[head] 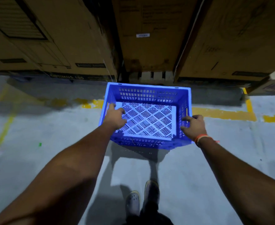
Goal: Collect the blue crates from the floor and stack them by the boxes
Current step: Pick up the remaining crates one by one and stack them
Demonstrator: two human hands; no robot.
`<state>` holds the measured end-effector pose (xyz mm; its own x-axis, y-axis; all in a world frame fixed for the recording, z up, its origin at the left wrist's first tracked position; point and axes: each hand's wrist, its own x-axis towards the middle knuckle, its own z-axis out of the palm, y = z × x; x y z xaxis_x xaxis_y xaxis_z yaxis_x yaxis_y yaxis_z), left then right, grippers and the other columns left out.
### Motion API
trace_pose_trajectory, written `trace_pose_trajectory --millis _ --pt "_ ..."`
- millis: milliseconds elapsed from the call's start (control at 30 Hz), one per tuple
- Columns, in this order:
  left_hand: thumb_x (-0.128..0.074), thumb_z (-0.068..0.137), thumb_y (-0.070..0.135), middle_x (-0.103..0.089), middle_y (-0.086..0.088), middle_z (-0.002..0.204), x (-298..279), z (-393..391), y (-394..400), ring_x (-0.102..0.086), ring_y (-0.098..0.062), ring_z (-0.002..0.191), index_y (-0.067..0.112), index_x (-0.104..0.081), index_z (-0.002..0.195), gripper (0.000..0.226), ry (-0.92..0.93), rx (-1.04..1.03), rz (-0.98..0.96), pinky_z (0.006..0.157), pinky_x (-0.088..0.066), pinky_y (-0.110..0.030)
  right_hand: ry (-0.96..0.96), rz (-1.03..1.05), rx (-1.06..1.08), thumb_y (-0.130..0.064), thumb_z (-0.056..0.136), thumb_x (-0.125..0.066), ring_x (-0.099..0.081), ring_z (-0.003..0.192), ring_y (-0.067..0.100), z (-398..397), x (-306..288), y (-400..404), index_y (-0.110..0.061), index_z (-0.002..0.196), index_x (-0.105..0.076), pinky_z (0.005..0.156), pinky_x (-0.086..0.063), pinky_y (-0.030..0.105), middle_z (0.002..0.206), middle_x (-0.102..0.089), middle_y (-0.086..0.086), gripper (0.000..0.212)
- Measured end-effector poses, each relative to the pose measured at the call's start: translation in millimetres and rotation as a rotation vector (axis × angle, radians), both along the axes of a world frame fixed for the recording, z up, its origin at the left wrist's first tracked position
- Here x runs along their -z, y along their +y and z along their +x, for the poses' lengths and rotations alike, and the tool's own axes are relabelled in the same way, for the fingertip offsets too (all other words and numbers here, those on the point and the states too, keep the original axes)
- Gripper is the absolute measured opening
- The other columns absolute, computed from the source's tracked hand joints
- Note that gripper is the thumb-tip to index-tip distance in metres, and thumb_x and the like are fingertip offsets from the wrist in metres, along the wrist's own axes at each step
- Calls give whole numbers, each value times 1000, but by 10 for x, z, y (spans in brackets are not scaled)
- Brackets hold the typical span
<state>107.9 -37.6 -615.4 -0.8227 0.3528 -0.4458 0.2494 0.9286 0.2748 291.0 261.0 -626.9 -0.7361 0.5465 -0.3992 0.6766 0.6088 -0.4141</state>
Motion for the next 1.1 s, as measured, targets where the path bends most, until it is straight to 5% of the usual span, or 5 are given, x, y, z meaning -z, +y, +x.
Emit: trace_pose_trajectory --millis 200,267,533,733,1100 --pt "-71 85 28 -45 -16 136 -908 737 265 -58 -29 117 17 -67 119 35 -65 96 146 105 -43 -31 159 -203 150 -11 76 -70 -59 82 30 700 -853 -282 -13 104 -74 86 -48 29 98 -63 20 28" --pt "-70 85 28 -52 -14 129 -1079 872 393 -59 -26 110 18 -68 116 32 -44 144 195 99 -45 -30 185 -222 186 -9 77 -69 -64 73 29 907 -990 -300 -14 100 -75 81 -49 29 101 -65 21 24" --pt "-68 87 23 -66 -12 122 -1195 1303 959 -68 -24 98 13 -71 115 30 -104 414 271 94 -51 -33 193 -206 418 -9 79 -68 -67 83 24 1683 -1161 -357 -16 100 -75 80 -44 22 110 -70 12 23" --pt "-68 87 20 -62 -6 124 -1354 1492 1428 -70 -21 84 15 -72 112 26 -165 606 367 82 -53 -31 235 -178 686 -10 83 -65 -67 93 24 2323 -1342 -525 -15 103 -74 91 -52 35 117 -67 8 23" --pt "-67 88 22 -60 -5 128 -1574 2470 2095 -72 -22 87 19 -70 112 24 -338 1048 451 86 -54 -33 336 -81 1205 -11 84 -65 -67 92 23 3583 -1568 -1355 -16 103 -74 92 -52 36 118 -68 5 22"
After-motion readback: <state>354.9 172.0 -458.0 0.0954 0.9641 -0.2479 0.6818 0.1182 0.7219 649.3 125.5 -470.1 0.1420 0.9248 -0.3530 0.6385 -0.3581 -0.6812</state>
